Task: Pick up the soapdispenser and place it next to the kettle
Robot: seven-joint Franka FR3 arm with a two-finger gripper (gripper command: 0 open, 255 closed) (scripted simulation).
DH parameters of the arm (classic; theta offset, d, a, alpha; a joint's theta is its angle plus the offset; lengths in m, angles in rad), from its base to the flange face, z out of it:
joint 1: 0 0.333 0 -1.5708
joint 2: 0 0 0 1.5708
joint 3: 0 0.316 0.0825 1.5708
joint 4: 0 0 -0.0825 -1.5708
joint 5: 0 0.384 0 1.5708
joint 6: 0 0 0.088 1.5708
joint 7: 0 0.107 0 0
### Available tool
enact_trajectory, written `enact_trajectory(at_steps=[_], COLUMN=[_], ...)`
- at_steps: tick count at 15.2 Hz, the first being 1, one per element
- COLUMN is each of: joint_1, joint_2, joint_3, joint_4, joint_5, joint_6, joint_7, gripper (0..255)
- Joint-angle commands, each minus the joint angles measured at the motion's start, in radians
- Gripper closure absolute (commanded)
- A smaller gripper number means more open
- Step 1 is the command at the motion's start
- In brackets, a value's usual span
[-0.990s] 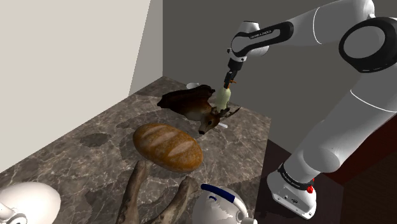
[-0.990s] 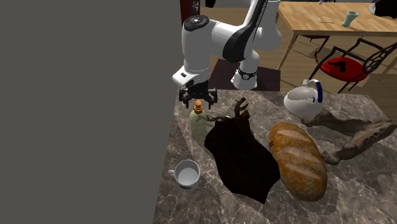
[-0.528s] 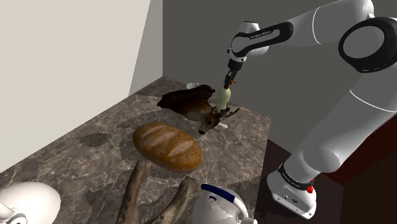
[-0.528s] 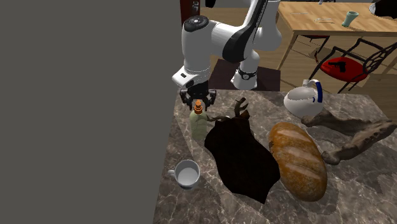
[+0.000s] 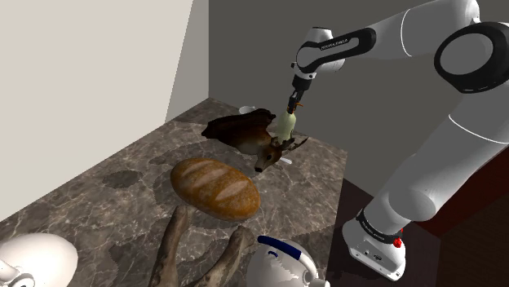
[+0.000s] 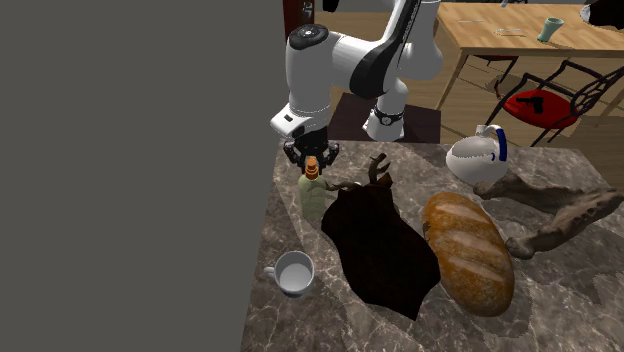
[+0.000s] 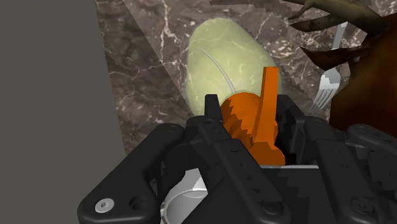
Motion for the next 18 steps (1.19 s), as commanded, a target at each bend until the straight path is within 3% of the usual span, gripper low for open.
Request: enact_trajectory(at_steps=[1,18], joint_1=[0.0,0.002], joint_2=[0.001,-0.066], joint_3=[0.0,0.004], joint_4=[0.0,0.159], joint_5=[0.0,-0.025], joint_6=[-0.001,-0.223], joint_7=[-0.001,0.023], gripper=[255,255])
